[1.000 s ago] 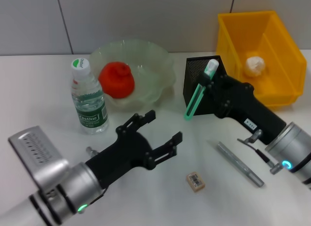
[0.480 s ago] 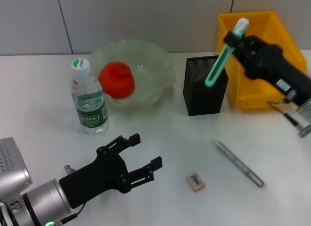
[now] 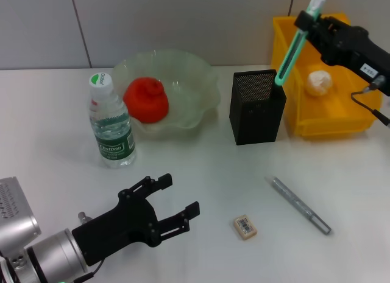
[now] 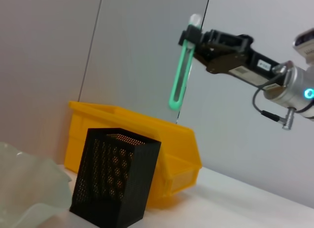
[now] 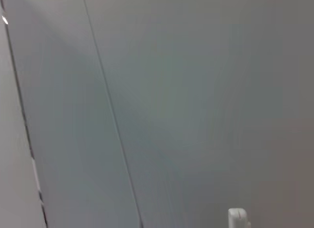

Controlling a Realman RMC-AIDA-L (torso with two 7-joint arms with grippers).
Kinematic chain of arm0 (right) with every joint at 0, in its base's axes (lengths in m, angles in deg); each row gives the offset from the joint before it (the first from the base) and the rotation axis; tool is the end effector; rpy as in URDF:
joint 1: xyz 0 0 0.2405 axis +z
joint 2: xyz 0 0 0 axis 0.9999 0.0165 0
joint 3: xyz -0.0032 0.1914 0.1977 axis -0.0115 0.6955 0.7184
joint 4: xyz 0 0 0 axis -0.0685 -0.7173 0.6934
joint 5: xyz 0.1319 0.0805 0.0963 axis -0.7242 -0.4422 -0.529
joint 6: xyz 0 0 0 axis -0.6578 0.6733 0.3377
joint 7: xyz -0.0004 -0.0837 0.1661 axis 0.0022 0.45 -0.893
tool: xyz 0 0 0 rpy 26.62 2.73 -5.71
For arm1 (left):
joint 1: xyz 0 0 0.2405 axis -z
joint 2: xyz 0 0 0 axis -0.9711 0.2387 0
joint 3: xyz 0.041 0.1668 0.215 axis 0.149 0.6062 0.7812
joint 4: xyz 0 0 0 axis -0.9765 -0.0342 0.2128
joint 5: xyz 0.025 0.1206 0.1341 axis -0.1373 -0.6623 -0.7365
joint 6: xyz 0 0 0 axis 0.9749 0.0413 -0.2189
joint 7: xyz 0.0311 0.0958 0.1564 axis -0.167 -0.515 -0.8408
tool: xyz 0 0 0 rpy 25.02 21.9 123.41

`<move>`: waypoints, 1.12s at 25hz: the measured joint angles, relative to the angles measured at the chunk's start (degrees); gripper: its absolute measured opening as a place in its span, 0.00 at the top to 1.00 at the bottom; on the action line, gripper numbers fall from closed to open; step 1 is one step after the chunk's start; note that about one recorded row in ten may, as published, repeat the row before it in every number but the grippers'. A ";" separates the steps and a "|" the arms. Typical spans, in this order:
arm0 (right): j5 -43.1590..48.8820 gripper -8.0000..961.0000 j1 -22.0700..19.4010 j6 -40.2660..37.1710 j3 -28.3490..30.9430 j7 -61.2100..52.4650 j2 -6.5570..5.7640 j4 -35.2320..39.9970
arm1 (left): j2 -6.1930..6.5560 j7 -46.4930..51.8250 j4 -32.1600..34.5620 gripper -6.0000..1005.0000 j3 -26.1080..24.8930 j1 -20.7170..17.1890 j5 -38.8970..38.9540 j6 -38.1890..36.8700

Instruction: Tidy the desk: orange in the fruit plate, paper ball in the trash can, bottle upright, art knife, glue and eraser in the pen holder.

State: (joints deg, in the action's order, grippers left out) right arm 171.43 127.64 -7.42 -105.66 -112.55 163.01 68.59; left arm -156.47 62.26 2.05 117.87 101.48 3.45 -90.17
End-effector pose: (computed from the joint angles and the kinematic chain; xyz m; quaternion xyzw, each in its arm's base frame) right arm 0.2017 0.4110 0.0104 -0.7989 0.2200 0.4628 0.3150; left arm -0.2521 0.2791 -0.1076 -0.8830 -0.2201 -0.3586 0.2079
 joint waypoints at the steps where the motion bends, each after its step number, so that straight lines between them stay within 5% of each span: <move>1: 0.00 0.83 0.23 1.51 -0.97 -0.26 -0.01 0.18 | 0.00 0.00 0.00 0.14 0.00 0.00 0.00 0.00; 28: -0.34 0.83 5.82 21.76 -10.85 2.87 0.48 -2.87 | -0.24 1.14 -0.94 0.14 -0.75 -0.69 0.36 -0.06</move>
State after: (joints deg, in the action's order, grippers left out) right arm 171.09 133.47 14.34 -116.51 -109.68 163.49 65.73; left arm -156.71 63.41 1.11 117.12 100.79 3.80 -90.23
